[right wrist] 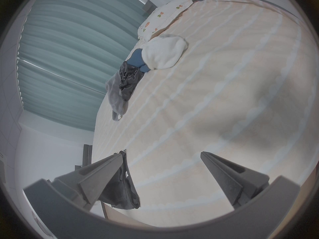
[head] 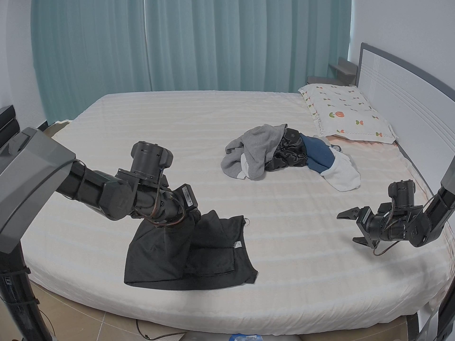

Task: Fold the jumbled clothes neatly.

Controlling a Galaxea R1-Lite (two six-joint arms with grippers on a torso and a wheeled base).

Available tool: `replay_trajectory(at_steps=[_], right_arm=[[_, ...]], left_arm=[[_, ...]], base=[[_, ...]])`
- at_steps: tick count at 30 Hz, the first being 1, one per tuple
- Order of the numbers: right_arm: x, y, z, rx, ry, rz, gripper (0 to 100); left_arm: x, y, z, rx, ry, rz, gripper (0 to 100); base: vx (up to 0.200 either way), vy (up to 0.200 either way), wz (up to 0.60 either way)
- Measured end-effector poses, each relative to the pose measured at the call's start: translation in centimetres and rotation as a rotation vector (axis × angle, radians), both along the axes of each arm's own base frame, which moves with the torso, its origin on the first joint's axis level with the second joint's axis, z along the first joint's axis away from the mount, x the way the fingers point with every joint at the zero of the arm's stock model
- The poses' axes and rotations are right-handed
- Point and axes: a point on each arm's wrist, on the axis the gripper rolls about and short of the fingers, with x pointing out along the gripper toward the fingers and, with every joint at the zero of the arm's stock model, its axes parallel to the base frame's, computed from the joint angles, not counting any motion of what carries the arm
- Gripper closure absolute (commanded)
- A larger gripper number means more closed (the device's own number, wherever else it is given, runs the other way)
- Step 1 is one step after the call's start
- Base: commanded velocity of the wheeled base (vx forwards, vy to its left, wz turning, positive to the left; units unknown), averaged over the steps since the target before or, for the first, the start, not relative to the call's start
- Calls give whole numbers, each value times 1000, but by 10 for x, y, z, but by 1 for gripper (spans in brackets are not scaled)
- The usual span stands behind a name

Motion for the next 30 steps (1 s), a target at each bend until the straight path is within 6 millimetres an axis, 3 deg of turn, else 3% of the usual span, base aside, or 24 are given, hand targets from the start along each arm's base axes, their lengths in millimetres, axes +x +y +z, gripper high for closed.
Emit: replay_trajectory(at_steps=[8, 9, 18, 30], right_arm=[[0, 0, 0, -1, 1, 2, 0], [0, 1, 0, 0, 1, 2, 0], [0, 1, -1, -1, 4, 4, 0], [-2, 2, -3, -5, 9, 10, 0]], left_arm=[[7, -24, -19, 38, 18, 3, 100], [7, -26, -21, 35, 24, 4, 0], [7, -34, -25, 7, 51, 24, 0], [-14, -19, -1, -61, 83, 58, 0]], base=[[0, 0, 0], [0, 0, 0], [0, 0, 0], [0, 0, 0]])
